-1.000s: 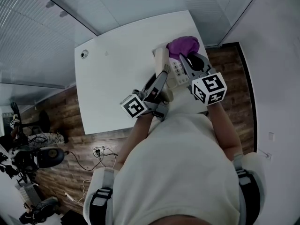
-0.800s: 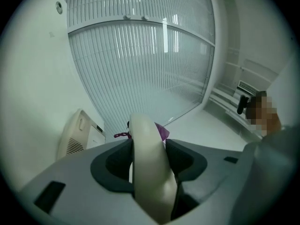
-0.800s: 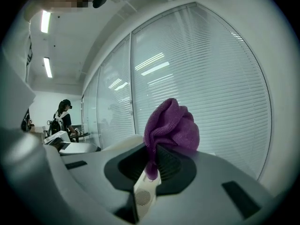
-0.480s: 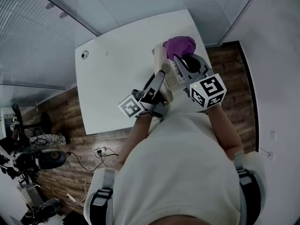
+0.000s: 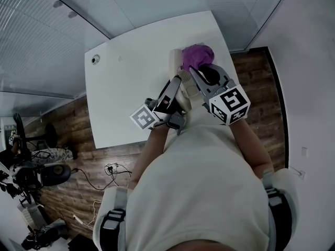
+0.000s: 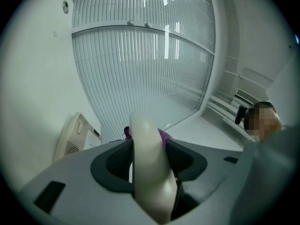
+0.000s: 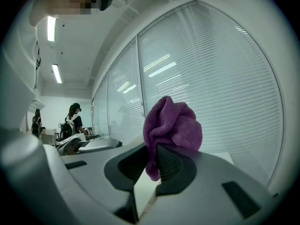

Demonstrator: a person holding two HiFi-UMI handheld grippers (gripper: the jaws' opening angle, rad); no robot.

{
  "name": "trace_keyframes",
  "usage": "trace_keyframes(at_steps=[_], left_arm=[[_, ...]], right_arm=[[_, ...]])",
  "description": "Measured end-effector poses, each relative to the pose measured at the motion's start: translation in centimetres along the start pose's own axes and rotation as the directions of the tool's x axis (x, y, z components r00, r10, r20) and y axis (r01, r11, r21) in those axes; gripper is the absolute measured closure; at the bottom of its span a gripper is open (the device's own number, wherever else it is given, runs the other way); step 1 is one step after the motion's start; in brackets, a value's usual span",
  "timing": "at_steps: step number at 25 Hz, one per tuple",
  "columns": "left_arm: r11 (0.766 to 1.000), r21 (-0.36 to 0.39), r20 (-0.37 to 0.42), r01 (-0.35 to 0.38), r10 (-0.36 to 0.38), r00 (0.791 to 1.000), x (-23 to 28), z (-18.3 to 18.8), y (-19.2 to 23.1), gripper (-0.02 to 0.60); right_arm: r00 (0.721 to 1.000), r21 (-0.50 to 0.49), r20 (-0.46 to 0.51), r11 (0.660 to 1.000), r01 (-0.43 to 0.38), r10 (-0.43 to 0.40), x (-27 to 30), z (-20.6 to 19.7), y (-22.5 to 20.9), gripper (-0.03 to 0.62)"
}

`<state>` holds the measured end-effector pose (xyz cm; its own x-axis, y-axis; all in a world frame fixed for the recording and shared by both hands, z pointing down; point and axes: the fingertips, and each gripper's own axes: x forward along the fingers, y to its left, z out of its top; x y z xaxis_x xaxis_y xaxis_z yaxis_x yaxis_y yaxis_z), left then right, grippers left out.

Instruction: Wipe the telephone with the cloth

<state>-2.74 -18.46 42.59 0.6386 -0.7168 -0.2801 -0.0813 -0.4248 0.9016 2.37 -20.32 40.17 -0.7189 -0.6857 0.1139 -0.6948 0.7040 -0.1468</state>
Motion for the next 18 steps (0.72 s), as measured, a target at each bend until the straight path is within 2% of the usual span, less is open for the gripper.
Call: trace_keyframes(at_steps=[18], left_arm=[[1.000, 0.005, 0.023, 0.001, -0.001, 1.000, 0.1, 0.4, -0.5, 0.353]], right_arm=[[0.995, 0.032, -0.032, 0.995, -0.093, 0.094, -0.7, -1.5, 2.7, 0.548]])
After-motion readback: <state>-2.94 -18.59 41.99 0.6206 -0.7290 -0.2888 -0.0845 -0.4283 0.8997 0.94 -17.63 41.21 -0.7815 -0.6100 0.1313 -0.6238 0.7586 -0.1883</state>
